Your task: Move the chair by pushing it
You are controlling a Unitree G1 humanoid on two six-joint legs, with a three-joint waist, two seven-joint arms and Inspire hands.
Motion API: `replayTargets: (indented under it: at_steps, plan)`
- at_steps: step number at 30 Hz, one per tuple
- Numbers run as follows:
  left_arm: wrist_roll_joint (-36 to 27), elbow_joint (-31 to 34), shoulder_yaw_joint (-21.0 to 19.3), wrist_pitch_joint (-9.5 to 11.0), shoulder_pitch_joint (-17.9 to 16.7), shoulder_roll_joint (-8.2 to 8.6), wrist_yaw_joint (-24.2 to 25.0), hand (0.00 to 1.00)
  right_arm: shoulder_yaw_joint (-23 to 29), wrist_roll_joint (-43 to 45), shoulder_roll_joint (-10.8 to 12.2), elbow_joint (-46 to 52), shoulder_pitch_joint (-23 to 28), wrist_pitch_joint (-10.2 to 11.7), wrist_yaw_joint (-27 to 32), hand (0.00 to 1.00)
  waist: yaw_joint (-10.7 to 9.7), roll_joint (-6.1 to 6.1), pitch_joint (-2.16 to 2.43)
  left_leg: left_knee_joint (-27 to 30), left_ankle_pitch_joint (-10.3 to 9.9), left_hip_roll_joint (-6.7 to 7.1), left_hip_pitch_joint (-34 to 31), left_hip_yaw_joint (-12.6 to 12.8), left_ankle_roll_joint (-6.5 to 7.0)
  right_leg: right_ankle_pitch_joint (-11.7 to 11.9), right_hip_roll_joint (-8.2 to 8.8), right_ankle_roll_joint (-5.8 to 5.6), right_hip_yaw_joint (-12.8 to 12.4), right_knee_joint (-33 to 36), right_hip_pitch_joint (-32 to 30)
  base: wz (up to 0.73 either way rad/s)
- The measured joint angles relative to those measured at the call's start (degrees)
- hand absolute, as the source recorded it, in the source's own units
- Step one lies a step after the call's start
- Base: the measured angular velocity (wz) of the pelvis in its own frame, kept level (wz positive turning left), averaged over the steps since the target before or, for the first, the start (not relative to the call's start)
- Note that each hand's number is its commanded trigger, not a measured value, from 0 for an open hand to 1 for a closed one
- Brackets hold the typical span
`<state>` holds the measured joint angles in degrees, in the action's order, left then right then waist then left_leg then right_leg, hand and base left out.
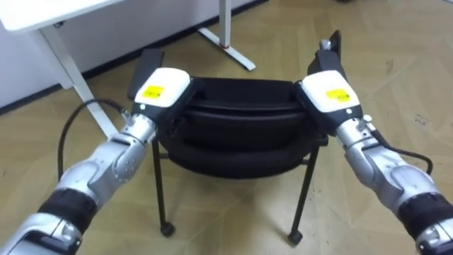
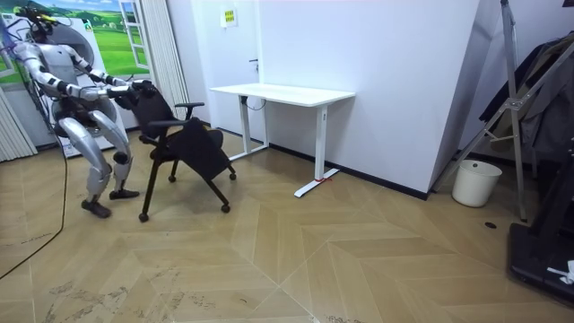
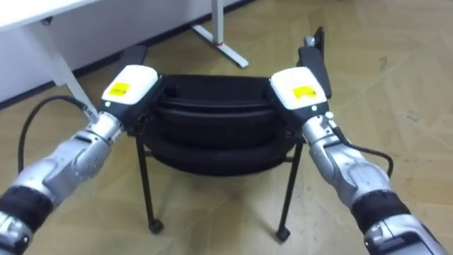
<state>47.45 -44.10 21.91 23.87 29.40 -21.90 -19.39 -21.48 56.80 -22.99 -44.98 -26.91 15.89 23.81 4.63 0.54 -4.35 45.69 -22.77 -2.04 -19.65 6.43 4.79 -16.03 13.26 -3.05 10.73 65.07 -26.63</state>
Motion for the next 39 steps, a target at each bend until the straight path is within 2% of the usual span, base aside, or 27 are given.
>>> replayTargets:
  at_steps: [2,4,7,8,9,10,11,14,16,17,18,20,21,23,24,25,26,27,28,29,31,33,34,35,36,38,39]
  plan:
    - [-0.4,-0.6,1.0,0.0,0.1,-0.41,-1.1,1.00,-0.3,-0.1,0.5,0.0,0.1,-0.5,0.4,1.00,-0.7,-0.06,-0.09,-0.2,-1.0,-0.28,1.2,-1.0,-0.36,0.8,-0.46,0.43,1.1,-8.8,-2.8,0.41]
    - [-0.4,-1.0,1.2,0.0,0.0,-0.76,-1.6,1.00,-0.3,0.0,0.8,-0.1,0.2,-0.6,0.5,1.00,-0.6,-0.81,0.26,-0.1,-2.2,-0.20,2.3,-1.0,-1.05,2.9,-0.49,0.90,1.8,-17.8,-3.3,0.22]
    - [-0.7,-1.2,1.3,-0.1,-0.2,-1.15,-2.0,1.00,-1.1,0.0,1.0,-0.1,-0.2,-0.7,0.5,1.00,-0.4,-1.25,0.49,0.1,-4.4,-0.25,4.2,-3.0,-3.23,7.0,-1.33,1.33,1.7,-28.4,-2.1,0.33]
    - [-0.7,-1.1,1.3,-0.3,-0.4,-1.09,-2.4,1.00,-1.2,0.0,1.0,-0.1,-0.4,-0.7,0.5,1.00,-0.5,-1.45,0.68,0.1,-5.2,-0.66,5.0,-4.4,-4.48,8.8,-1.83,2.27,2.3,-28.1,-1.1,0.52]
    - [-0.7,-1.0,1.2,-0.3,-0.4,-1.12,-2.6,1.00,-1.2,0.0,1.0,-0.2,-0.7,-0.7,0.5,1.00,-0.4,-1.59,0.88,0.1,-5.5,-1.13,5.3,-4.9,-5.10,8.8,-2.48,2.62,2.3,-27.6,-0.6,0.44]
    - [-0.7,-0.7,1.0,-0.4,-0.4,-1.24,-2.9,1.00,-1.4,0.1,0.9,-0.3,-1.4,-0.7,0.5,1.00,-0.2,-1.40,0.94,0.1,-5.8,-2.37,5.6,-5.2,-6.89,8.5,-3.72,3.85,2.6,-26.7,-0.4,0.34]
    - [-0.7,-0.2,0.6,-0.8,-0.2,-1.33,-2.9,1.00,-1.5,0.1,0.9,-0.5,-2.3,-0.7,0.5,1.00,-0.1,-1.11,0.94,0.0,-6.3,-3.77,5.8,-5.0,-8.31,7.7,-4.63,5.85,3.3,-25.6,-0.3,0.30]
    - [-0.9,0.1,-0.7,-1.0,-0.1,-1.59,-3.9,1.00,-2.2,0.6,1.1,-1.1,-5.1,-0.7,0.1,1.00,0.6,-0.61,0.80,-2.2,-6.5,-6.30,7.1,-4.9,-10.44,4.7,-6.34,7.23,4.7,-23.8,-0.4,0.06]
    - [-1.1,0.0,-0.9,-1.1,-0.3,-1.66,-4.6,1.00,-2.4,1.1,1.4,-1.4,-6.0,-0.7,-0.2,1.00,0.7,-0.70,0.76,-4.0,-6.2,-6.72,8.8,-4.9,-11.24,2.7,-6.58,7.81,5.0,-22.7,0.0,0.08]
    - [-1.5,0.0,-0.9,-1.2,-0.4,-1.54,-4.8,1.00,-2.4,1.4,1.4,-1.3,-6.1,-0.7,-0.2,1.00,0.4,-1.01,0.54,-4.3,-6.0,-7.31,9.5,-4.6,-11.53,0.9,-6.98,8.16,5.4,-21.9,0.4,0.16]
    - [-1.5,0.0,-0.9,-1.3,-0.4,-1.52,-4.8,1.00,-2.3,1.6,1.4,-1.3,-6.1,-0.8,-0.2,1.00,0.2,-0.86,0.62,-3.2,-5.9,-7.69,9.5,-4.6,-11.64,0.2,-7.32,8.37,5.4,-21.6,0.8,0.21]
    - [-1.5,-0.1,-0.4,-1.5,-0.7,-1.31,-5.1,1.00,-2.2,1.9,1.5,-1.4,-5.6,-0.8,-0.4,1.00,0.6,-0.43,0.54,4.7,-3.7,-9.61,7.9,-4.8,-9.73,-2.5,-8.47,8.85,5.4,-20.2,2.8,0.05]
    - [-1.5,-0.2,-0.3,-1.5,-0.8,-1.26,-5.2,1.00,-2.2,1.8,1.5,-1.4,-5.3,-0.7,-0.4,1.00,0.6,-0.48,0.51,7.2,-2.5,-9.80,7.1,-5.0,-9.37,-3.1,-8.49,8.90,5.4,-19.7,3.2,-0.04]
    - [-1.6,-0.8,-0.1,-1.5,-1.7,-0.55,-5.5,1.00,-2.2,1.9,1.5,-1.4,-4.3,-0.5,-0.4,1.00,0.6,-0.60,0.38,16.6,4.5,-10.21,4.1,-5.1,-8.27,-5.4,-8.28,9.03,4.8,-17.6,5.1,-0.05]
    - [-1.7,-0.8,0.0,-1.5,-1.9,-0.44,-5.5,1.00,-2.2,1.9,1.5,-1.4,-4.2,-0.5,-0.4,1.00,0.6,-0.59,0.37,18.4,6.3,-10.20,3.4,-5.1,-8.13,-6.0,-8.24,9.17,4.6,-17.2,5.5,-0.10]
    - [-1.8,-0.9,0.0,-1.7,-2.2,-0.27,-6.0,1.00,-2.2,2.0,1.5,-1.2,-4.0,-0.5,-0.4,1.00,0.7,-0.62,0.40,21.4,10.1,-10.04,2.0,-5.4,-7.64,-6.9,-8.21,9.39,4.0,-16.7,6.0,-0.12]
    - [-1.8,-1.0,0.1,-1.8,-2.5,-0.27,-6.7,1.00,-2.5,2.0,1.2,-1.2,-4.1,-0.5,-0.3,1.00,0.7,-0.75,0.35,23.3,11.9,-9.45,0.7,-5.9,-7.63,-7.4,-8.02,9.38,3.5,-16.4,6.3,-0.07]
    - [-1.8,-1.2,0.4,-2.1,-2.4,-0.04,-6.9,1.00,-2.6,1.9,1.0,-1.2,-4.0,-0.5,-0.2,1.00,0.7,-0.77,0.35,23.8,11.6,-8.79,-0.2,-5.9,-7.52,-7.7,-7.81,9.33,3.4,-16.4,6.5,0.00]
    - [-1.9,-1.5,1.1,-2.4,-1.9,0.43,-7.4,1.00,-2.6,1.8,0.4,-1.3,-4.0,-0.5,0.0,1.00,0.6,-0.83,0.32,23.9,10.4,-7.21,-2.7,-5.6,-6.86,-8.1,-7.23,9.07,3.2,-16.1,6.8,-0.05]
    - [-1.8,-1.5,1.5,-2.9,-1.8,0.95,-7.8,1.00,-2.6,1.8,0.2,-1.4,-3.9,-0.5,0.1,1.00,0.7,-0.77,0.26,22.7,8.3,-6.05,-5.2,-4.7,-6.87,-8.4,-7.15,8.66,2.7,-16.0,7.2,-0.10]
    - [-1.8,-1.5,2.2,-3.0,-1.8,1.04,-8.1,1.00,-2.6,1.7,0.1,-1.6,-3.4,-0.6,0.5,1.00,0.7,-0.70,0.19,18.0,6.6,-4.97,-8.4,-2.4,-6.52,-9.3,-6.78,8.00,2.7,-15.9,8.2,-0.19]
    - [-1.8,-1.5,3.3,-3.1,-1.8,0.83,-8.8,1.00,-2.6,1.3,0.0,-1.6,-2.5,-0.6,1.1,1.00,0.5,-0.48,0.07,8.8,6.6,-4.78,-9.5,-0.6,-6.54,-10.3,-6.49,6.52,2.9,-15.9,9.3,-0.10]
    - [-1.8,-1.0,3.9,-3.2,-1.7,0.76,-9.0,1.00,-2.6,0.9,-0.4,-1.4,-2.1,-0.6,1.7,1.00,0.0,-0.44,0.08,1.3,6.8,-4.10,-9.8,-0.5,-6.47,-11.0,-6.15,5.51,2.9,-15.5,9.8,0.00]
    - [-1.8,-0.6,4.3,-3.5,-1.3,0.89,-9.1,1.00,-2.5,0.4,-0.5,-1.4,-2.0,-0.6,2.0,1.00,-0.2,-0.74,0.22,0.7,8.6,-3.63,-10.0,0.1,-5.28,-11.7,-5.41,4.47,2.4,-14.5,9.4,0.00]
    - [-1.8,-0.7,4.4,-3.8,-0.9,0.94,-9.0,1.00,-2.3,0.4,-0.5,-1.4,-2.1,-0.8,2.1,1.00,-0.5,-0.95,0.34,0.7,8.5,-2.94,-10.0,0.1,-4.81,-11.8,-5.06,3.88,2.3,-14.3,9.2,-0.04]
    - [-1.7,-1.0,4.5,-4.5,0.0,1.02,-8.6,1.00,-1.9,0.4,-0.5,-1.6,-2.4,-1.2,2.9,1.00,-0.7,-1.51,0.25,-0.3,8.5,-0.89,-9.2,0.7,-3.91,-11.4,-4.40,1.81,0.7,-14.8,9.0,-0.10]
    - [-1.7,-0.9,4.6,-4.7,0.1,1.06,-8.6,1.00,-1.9,0.3,-0.5,-1.6,-2.3,-1.3,3.0,1.00,-0.8,-1.59,0.21,-0.6,8.9,-0.56,-9.0,0.7,-3.10,-11.3,-4.31,1.61,0.5,-15.1,9.2,-0.23]
